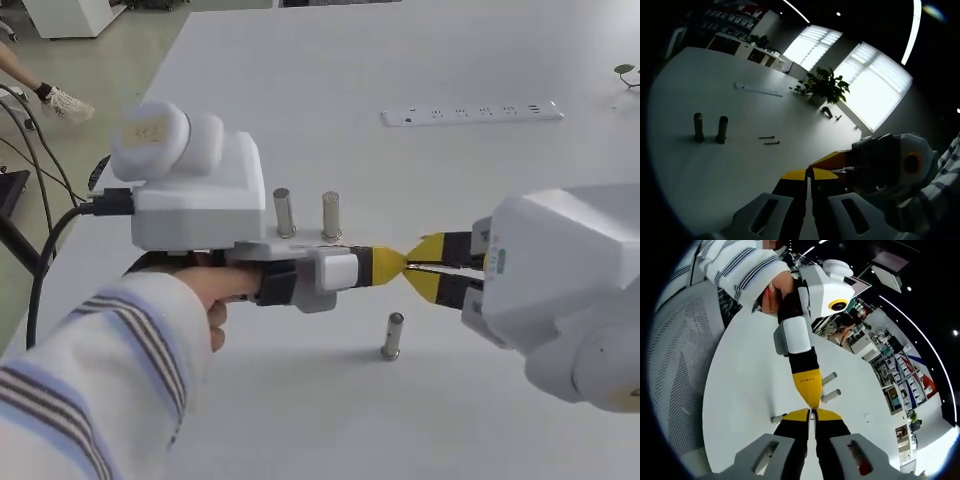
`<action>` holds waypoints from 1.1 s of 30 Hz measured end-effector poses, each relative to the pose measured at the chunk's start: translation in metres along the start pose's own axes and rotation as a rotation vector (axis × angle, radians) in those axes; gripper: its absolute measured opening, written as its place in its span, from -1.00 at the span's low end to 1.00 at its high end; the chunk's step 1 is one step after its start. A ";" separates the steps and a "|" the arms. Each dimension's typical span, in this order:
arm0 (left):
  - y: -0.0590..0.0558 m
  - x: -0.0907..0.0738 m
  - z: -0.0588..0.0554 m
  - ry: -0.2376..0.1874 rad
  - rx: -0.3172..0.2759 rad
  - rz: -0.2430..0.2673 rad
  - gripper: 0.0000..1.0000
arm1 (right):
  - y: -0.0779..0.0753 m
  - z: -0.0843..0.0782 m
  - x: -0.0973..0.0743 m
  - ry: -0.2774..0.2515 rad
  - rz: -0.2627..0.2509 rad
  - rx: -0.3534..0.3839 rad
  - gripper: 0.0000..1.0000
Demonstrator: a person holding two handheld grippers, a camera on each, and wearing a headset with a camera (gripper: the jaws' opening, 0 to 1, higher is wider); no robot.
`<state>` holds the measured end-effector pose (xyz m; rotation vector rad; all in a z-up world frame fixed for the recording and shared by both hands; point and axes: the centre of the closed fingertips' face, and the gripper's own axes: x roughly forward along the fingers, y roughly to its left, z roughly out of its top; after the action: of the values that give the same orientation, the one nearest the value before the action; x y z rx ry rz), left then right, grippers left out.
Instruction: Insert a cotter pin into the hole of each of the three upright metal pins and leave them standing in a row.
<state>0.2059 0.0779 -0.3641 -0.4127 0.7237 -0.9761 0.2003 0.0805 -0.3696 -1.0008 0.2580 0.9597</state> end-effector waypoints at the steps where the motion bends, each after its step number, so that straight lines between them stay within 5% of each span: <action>1: 0.001 -0.001 0.000 -0.003 -0.002 0.001 -1.00 | 0.002 0.001 0.001 -0.012 0.011 0.017 -0.99; 8: 0.001 -0.003 0.000 -0.013 -0.022 -0.015 -1.00 | 0.006 0.002 0.002 -0.026 0.030 0.060 -0.71; 12: 0.001 -0.004 0.001 -0.015 -0.015 -0.016 -1.00 | 0.006 0.002 0.002 -0.053 0.052 0.152 -0.50; 33: -0.001 -0.009 0.010 -0.062 0.064 -0.020 -1.00 | -0.001 -0.013 -0.004 -0.083 0.100 0.376 -0.11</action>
<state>0.2089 0.0856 -0.3536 -0.3925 0.6319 -0.9985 0.2017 0.0673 -0.3735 -0.6069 0.4052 0.9962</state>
